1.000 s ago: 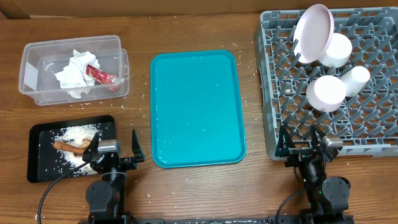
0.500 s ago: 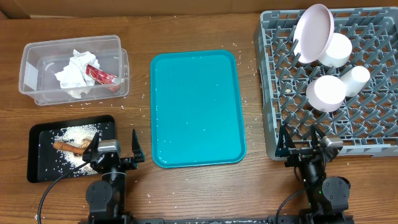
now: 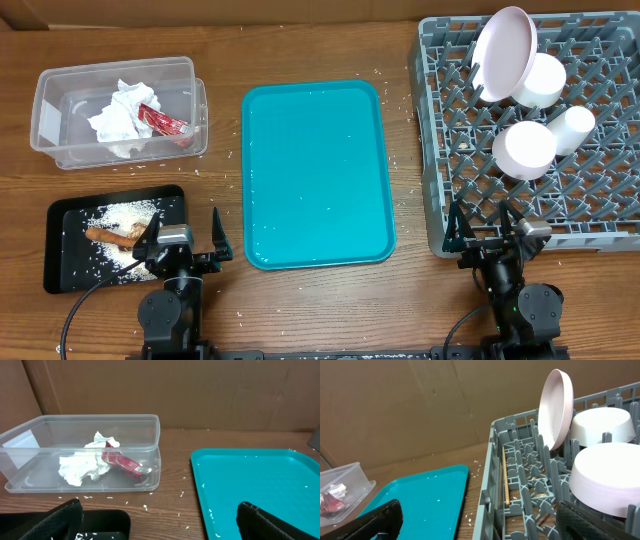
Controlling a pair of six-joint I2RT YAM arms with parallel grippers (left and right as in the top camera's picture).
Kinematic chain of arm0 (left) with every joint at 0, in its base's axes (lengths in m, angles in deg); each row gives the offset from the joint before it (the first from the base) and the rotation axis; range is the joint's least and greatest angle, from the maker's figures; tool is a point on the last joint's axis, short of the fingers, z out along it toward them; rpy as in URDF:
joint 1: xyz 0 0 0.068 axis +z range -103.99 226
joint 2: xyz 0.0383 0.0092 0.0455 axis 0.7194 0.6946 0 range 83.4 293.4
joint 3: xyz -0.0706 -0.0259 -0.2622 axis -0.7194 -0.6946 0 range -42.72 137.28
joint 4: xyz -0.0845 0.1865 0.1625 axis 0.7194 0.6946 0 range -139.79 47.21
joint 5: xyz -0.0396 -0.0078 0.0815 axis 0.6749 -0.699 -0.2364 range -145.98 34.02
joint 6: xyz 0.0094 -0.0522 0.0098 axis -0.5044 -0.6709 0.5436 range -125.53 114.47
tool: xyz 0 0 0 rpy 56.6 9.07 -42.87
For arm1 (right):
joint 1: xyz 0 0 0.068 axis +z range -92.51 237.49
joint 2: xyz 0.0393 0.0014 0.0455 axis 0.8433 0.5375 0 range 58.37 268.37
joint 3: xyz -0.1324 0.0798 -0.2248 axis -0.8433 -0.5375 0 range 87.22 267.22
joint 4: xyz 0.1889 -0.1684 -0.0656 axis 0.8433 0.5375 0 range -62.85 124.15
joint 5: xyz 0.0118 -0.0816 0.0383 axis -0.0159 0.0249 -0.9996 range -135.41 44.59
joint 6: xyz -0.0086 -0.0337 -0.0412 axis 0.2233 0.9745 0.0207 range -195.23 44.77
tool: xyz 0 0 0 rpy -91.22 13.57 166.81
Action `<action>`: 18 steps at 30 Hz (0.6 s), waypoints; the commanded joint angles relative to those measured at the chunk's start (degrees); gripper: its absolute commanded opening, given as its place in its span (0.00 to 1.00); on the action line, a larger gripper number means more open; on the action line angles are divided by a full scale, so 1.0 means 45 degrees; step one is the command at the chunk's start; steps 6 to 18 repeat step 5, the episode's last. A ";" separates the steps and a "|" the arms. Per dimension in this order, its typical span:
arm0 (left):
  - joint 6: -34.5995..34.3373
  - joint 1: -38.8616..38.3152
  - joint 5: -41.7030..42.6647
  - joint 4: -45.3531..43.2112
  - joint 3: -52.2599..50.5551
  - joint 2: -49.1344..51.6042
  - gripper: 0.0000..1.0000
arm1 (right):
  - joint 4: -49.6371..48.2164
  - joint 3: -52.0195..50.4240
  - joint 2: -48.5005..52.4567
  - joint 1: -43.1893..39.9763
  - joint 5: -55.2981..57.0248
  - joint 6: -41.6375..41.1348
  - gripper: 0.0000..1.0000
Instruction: Sort waste into correct bins and load items into the dishwasher
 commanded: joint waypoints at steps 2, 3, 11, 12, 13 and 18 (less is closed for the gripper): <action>0.0243 -0.0087 0.0063 -0.0019 -0.0044 -0.0155 1.00 | -0.0083 -0.0131 -0.0117 -0.0015 0.0112 0.0087 1.00; 0.0243 -0.0087 0.0063 -0.0019 -0.0044 -0.0155 1.00 | -0.0083 -0.0131 -0.0117 -0.0015 0.0112 0.0083 1.00; 0.0243 -0.0087 0.0063 -0.0019 -0.0044 -0.0155 1.00 | -0.0083 -0.0131 -0.0117 -0.0015 0.0112 0.0083 1.00; 0.0243 -0.0087 0.0063 -0.0019 -0.0044 -0.0155 1.00 | -0.0083 -0.0131 -0.0117 -0.0015 0.0112 0.0083 1.00; 0.0243 -0.0087 0.0063 -0.0019 -0.0044 -0.0155 1.00 | -0.0083 -0.0131 -0.0117 -0.0015 0.0112 0.0083 1.00; 0.0243 -0.0087 0.0063 -0.0019 -0.0044 -0.0155 1.00 | -0.0083 -0.0131 -0.0117 -0.0015 0.0112 0.0083 1.00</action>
